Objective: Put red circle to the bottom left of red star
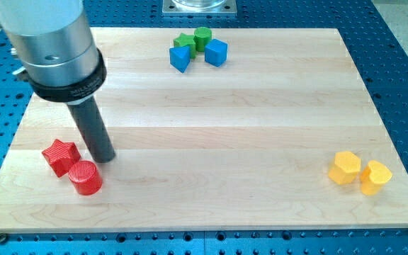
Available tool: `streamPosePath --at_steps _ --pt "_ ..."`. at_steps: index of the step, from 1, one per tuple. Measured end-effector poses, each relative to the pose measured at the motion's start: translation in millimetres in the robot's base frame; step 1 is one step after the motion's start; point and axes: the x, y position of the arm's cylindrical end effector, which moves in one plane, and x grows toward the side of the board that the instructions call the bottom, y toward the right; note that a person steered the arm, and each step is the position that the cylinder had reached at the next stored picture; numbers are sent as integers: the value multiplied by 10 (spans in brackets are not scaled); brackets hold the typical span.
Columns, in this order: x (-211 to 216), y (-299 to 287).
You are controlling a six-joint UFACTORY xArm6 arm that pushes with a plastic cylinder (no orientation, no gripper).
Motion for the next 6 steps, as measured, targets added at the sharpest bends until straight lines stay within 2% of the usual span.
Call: streamPosePath --at_steps 1,2,3,5,6 --pt "24 -283" --pt "98 -11" --pt "252 868" --pt "804 33" --pt "760 231"
